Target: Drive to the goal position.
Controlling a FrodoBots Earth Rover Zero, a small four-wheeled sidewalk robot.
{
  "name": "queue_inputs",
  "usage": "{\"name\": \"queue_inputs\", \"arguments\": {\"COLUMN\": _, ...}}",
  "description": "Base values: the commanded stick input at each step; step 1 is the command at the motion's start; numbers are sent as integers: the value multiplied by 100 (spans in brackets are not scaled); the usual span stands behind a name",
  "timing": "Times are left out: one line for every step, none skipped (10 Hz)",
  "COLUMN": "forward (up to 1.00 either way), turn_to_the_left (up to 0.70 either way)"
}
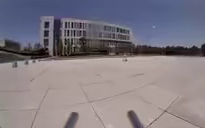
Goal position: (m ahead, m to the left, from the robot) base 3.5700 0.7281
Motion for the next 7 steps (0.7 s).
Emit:
{"name": "queue_inputs", "arguments": {"forward": 31, "turn_to_the_left": 0}}
{"name": "queue_inputs", "arguments": {"forward": 0, "turn_to_the_left": 0}}
{"name": "queue_inputs", "arguments": {"forward": 72, "turn_to_the_left": 0}}
{"name": "queue_inputs", "arguments": {"forward": 33, "turn_to_the_left": 0}}
{"name": "queue_inputs", "arguments": {"forward": 48, "turn_to_the_left": 0}}
{"name": "queue_inputs", "arguments": {"forward": 16, "turn_to_the_left": -37}}
{"name": "queue_inputs", "arguments": {"forward": 0, "turn_to_the_left": -45}}
